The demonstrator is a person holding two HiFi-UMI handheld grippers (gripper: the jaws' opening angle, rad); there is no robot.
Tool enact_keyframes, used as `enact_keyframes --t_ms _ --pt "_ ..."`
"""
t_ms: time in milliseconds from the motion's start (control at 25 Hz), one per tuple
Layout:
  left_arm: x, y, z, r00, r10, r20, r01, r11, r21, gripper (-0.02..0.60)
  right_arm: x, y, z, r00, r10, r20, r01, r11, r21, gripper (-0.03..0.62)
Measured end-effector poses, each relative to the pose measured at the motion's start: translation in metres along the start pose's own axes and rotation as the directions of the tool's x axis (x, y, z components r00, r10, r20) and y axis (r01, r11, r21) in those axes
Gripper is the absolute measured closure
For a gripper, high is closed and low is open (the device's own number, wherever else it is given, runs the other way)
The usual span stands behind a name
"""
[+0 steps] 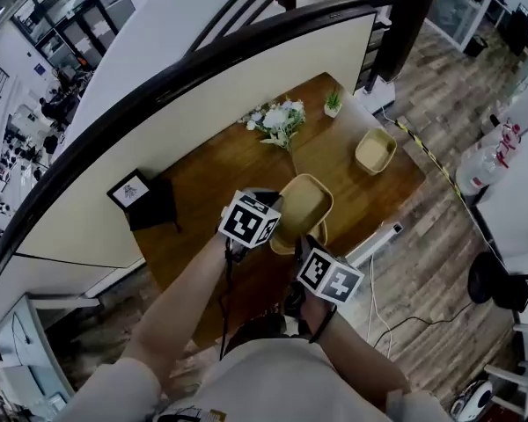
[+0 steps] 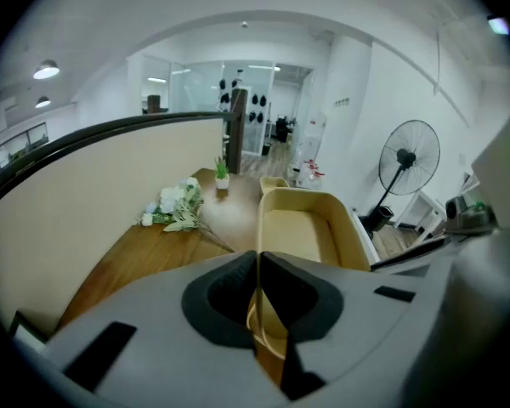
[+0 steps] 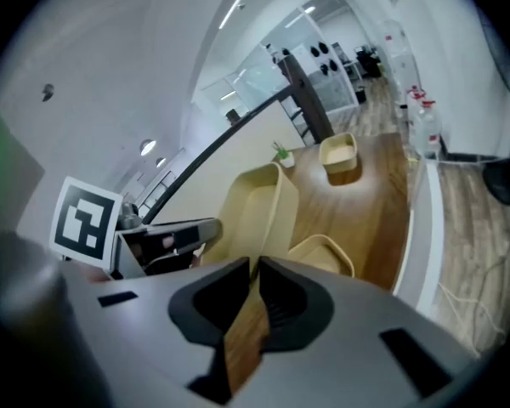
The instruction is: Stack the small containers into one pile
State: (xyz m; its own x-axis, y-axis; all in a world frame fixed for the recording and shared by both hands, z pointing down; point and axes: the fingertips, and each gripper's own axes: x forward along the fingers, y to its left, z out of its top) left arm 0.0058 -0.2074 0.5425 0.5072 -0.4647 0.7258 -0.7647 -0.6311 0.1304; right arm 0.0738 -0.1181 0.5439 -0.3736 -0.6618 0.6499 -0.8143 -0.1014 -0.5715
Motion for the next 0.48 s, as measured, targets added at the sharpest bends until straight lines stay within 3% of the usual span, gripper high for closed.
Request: enact_keyframes --t_ms 200,480 --pt "0.038 -0.015 -0.018 0.994 -0.049 -0.097 0.061 0.989 0.131 0.557 0.015 -0.033 -0.026 0.996 -0.081 -0.047 0.089 0.97 0.227 0.559" --pt "0.081 -0.026 -0.036 0.976 -0.077 -0.203 0.131 0.953 0.272 0.552 0.04 -0.053 -0.062 0.983 -0.155 -0.099 0.182 0.894 0.408 0.562"
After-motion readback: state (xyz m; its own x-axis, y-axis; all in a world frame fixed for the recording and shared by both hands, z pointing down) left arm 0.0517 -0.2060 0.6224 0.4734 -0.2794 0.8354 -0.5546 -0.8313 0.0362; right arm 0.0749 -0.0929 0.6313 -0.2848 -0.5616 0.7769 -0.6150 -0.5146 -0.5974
